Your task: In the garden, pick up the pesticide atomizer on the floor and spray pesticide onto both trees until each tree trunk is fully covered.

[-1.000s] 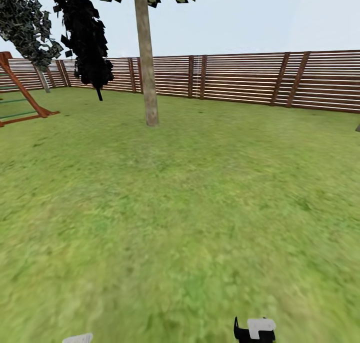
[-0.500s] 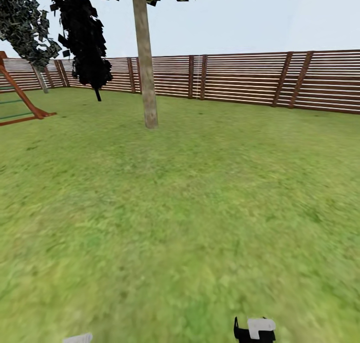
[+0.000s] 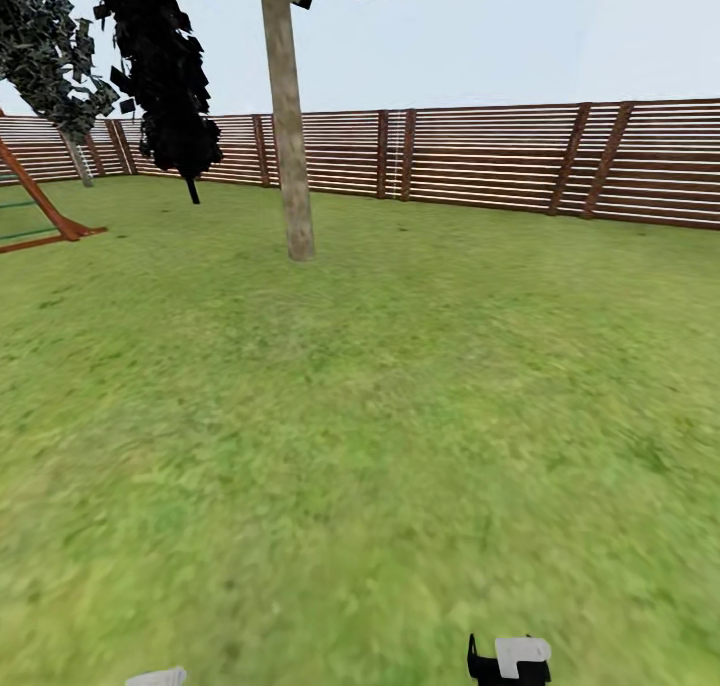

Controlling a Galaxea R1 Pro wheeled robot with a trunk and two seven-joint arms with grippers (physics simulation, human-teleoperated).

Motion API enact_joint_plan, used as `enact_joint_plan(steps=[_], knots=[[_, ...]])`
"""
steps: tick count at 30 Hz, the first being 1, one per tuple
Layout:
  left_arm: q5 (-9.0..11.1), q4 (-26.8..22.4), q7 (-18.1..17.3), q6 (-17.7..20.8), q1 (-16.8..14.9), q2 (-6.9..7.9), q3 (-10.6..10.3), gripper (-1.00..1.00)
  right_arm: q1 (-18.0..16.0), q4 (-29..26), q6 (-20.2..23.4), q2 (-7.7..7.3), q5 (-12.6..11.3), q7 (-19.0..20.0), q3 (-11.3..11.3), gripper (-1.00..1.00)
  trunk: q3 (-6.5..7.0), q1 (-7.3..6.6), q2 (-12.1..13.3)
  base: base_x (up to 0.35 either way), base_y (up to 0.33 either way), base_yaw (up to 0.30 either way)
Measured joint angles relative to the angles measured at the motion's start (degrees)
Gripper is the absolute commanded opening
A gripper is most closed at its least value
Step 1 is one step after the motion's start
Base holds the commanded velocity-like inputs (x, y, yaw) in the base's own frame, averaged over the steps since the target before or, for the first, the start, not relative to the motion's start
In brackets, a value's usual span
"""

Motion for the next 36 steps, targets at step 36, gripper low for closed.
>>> enact_joint_plan(steps=[36], knots=[[-0.24, 0.09, -0.09, 0.0, 0.28, -0.04, 0.01, -1.0, 0.0, 0.0, 0.0, -0.09, -0.07, 0.0, -0.03, 1.0, 0.0, 0.0, 0.0, 0.339, 0.0, 0.0]])
